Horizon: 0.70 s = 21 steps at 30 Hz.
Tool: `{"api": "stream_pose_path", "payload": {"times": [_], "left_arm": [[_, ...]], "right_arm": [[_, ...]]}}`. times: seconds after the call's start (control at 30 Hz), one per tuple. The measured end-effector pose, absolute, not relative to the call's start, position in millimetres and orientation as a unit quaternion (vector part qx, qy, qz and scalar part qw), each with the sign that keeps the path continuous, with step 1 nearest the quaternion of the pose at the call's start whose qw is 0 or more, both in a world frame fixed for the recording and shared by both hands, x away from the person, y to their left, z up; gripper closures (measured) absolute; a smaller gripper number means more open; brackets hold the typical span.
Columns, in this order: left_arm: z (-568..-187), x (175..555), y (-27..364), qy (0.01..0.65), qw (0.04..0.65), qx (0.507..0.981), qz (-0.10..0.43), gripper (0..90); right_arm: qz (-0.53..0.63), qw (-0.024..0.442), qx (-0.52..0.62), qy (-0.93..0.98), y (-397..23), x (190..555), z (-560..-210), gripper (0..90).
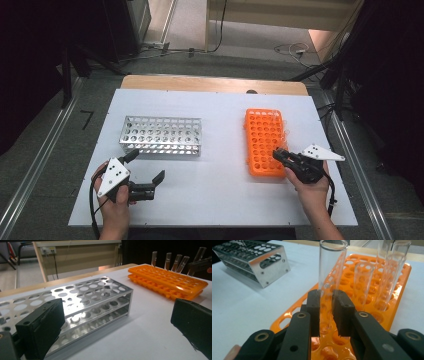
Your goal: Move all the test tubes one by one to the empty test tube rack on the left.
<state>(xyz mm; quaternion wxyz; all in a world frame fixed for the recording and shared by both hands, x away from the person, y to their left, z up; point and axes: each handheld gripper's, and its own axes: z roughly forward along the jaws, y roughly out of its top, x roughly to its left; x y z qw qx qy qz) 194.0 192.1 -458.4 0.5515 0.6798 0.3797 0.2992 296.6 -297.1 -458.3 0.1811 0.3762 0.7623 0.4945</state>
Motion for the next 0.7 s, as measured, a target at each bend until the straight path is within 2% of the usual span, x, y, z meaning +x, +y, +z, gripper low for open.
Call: {"api": "stream_pose_path", "payload": {"times": [0.3,0.37,0.43,0.7], "left_arm": [[-441.8,203.6,174.1,0.362,0.57,0.687,0.27,0.0],[-440.0,206.0,172.6,0.359,0.568,0.691,0.265,0.0],[-434.9,213.7,165.5,0.347,0.571,0.705,0.237,1.7],[-424.6,228.3,144.8,0.342,0.583,0.706,0.209,2.8]], "right_arm": [[0.492,0.172,0.367,0.77,-293.5,293.2,-432.8,74.1],[0.492,0.17,0.358,0.775,-288.8,292.6,-427.9,74.1],[0.494,0.163,0.35,0.779,-282.6,292.3,-423.4,74.1],[0.497,0.14,0.315,0.796,-254.2,295.0,-410.9,74.1]]}}
